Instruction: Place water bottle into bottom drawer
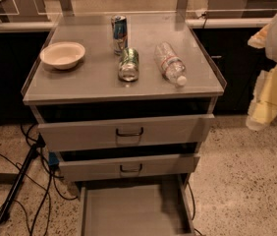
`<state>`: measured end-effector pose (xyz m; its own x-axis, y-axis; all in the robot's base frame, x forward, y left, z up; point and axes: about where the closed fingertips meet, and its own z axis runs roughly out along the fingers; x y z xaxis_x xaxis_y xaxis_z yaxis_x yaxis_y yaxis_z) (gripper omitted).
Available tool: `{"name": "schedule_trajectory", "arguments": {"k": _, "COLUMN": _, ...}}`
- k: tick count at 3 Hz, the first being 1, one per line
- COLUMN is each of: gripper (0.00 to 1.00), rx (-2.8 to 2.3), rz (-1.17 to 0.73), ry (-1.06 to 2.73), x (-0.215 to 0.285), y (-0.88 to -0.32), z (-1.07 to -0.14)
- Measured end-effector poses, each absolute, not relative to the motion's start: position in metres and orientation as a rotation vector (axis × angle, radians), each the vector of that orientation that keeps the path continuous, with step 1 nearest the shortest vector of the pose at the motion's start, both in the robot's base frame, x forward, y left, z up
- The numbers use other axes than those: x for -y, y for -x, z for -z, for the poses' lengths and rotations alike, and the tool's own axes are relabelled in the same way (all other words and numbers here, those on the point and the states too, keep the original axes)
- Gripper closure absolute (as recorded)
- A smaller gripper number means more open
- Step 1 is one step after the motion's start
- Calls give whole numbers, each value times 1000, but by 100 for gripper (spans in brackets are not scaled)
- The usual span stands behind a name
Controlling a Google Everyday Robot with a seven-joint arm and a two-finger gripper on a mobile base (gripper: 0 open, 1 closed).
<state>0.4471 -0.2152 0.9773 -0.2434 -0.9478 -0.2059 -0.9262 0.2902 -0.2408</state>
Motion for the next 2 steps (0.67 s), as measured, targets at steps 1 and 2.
{"name": "schedule_trajectory", "arguments": {"k": 1, "gripper": 0, "rx": -2305, "rz": 84, "ry": 1676, "x": 213, "y": -460, "z": -977}}
{"name": "schedule_trajectory", "arguments": {"k": 2, "gripper": 0, "rx": -2358, "rz": 67, "ry": 1666, "x": 211, "y": -473, "z": -974}}
